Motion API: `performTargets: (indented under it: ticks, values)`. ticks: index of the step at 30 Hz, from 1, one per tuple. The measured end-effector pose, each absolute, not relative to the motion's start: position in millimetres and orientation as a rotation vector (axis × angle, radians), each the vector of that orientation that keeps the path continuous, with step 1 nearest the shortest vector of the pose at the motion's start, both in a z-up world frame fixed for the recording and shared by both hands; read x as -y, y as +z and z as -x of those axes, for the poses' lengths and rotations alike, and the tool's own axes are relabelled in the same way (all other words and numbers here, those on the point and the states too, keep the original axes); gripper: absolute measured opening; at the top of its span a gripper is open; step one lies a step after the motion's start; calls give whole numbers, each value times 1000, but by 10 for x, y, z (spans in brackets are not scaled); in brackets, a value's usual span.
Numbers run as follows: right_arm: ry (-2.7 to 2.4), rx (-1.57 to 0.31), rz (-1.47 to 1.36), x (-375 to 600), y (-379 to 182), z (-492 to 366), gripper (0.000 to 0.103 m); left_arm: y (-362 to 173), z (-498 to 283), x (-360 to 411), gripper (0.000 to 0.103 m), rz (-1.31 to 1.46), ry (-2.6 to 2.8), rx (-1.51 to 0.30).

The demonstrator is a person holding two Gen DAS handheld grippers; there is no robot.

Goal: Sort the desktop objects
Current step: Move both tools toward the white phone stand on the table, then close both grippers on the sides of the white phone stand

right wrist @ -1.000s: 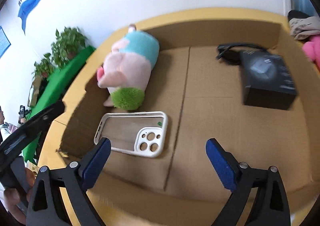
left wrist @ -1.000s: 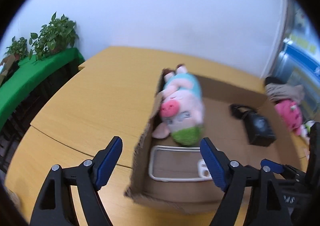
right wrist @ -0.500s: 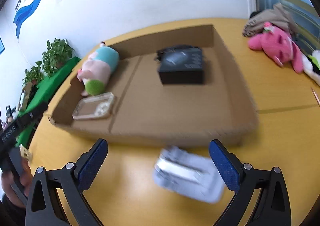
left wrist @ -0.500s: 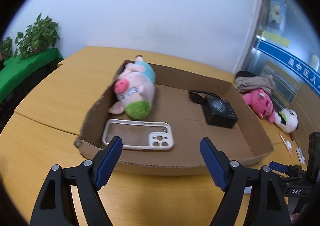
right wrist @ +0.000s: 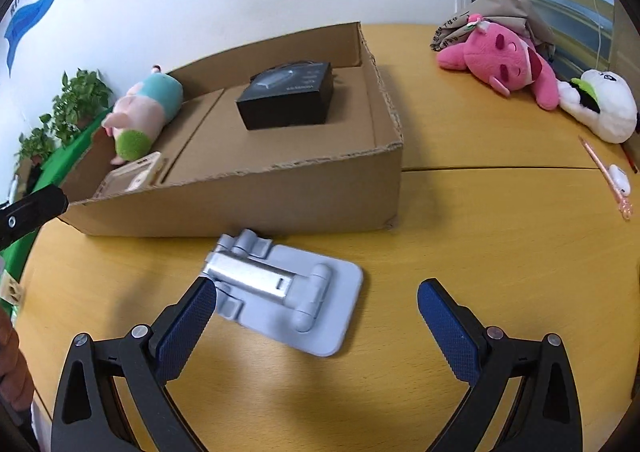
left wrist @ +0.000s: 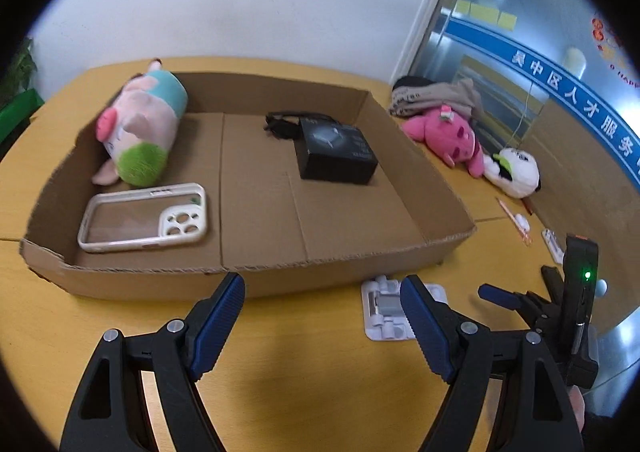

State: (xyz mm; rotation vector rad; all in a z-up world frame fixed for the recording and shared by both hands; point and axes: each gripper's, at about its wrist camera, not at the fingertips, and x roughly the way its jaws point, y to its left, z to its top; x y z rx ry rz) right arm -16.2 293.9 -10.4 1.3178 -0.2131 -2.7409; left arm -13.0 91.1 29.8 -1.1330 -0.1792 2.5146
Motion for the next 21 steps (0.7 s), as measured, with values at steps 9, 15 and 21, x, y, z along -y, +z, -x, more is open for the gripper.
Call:
performTargets:
  ticks: [9, 15, 21]
  values:
    - [-2724, 194, -1449, -2984, -353, 228, 101, -117, 283, -1270, 80, 1295, 2390, 124]
    - [-2729, 205, -1447, -3076, -367, 234, 86, -299, 365, -1503, 79, 1349, 2345, 72]
    - [-2708, 218, -1412, -3052, -357, 198, 71, -441, 353, -1638, 77, 1405, 2286, 86]
